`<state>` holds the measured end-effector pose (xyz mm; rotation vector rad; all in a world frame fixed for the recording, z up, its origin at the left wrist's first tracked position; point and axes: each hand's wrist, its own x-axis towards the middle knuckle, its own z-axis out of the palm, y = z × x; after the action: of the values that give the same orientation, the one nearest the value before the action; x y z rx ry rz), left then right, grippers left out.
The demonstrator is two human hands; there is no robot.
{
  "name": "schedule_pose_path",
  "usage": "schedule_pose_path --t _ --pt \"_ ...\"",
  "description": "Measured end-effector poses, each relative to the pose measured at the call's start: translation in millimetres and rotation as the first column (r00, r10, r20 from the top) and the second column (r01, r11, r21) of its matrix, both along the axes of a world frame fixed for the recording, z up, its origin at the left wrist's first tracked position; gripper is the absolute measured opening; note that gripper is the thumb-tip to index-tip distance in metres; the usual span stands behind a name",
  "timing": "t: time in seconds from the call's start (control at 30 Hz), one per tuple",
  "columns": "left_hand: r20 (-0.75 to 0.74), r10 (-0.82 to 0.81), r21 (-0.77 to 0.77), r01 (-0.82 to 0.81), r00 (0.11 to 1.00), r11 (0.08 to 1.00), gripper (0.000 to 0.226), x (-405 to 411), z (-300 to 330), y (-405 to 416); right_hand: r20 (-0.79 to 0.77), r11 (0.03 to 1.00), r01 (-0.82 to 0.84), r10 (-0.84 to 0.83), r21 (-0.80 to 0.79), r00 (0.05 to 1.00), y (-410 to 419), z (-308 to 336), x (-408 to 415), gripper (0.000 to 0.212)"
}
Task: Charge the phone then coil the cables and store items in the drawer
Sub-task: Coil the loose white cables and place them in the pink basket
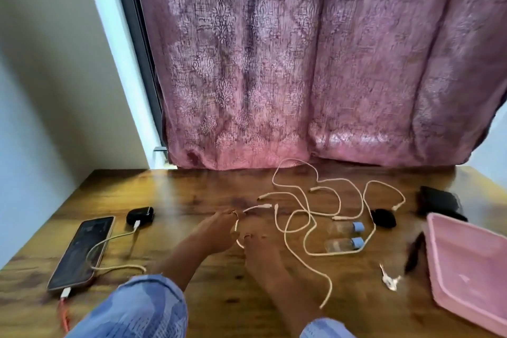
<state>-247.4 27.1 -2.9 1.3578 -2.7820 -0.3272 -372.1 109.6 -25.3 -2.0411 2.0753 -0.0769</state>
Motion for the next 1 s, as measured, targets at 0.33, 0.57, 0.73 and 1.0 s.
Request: schedule_pose_path --t 0.33,0.57,0.73,1.0 --pt "-0.456 0.291 0.25 -0.193 0.841 0.949 0.046 -20.5 56.5 -22.0 0.418 0.955 0.251 -0.166 -0.158 0.893 -25.0 85.0 -33.4 0.021" --pt "-0.672 0.584 0.734 0.308 0.455 0.605 0.039 -32.9 117.9 -20.9 0.555 0.831 0.4 -0.137 -0.387 0.821 -31.3 167.8 -71.4 0.017" --pt "-0.705 0.591 0.696 0.545 0.392 0.468 0.038 -49.0 160.8 -10.5 0.585 0.705 0.481 -0.115 -0.522 0.803 -21.1 206.5 -88.9 0.014" --pt "-0.847 0.5 0.388 0.855 0.183 0.343 0.02 -71.0 202.5 22.6 0.674 0.475 0.651 -0.151 -0.593 0.723 -10.2 224.1 -107.7 0.017"
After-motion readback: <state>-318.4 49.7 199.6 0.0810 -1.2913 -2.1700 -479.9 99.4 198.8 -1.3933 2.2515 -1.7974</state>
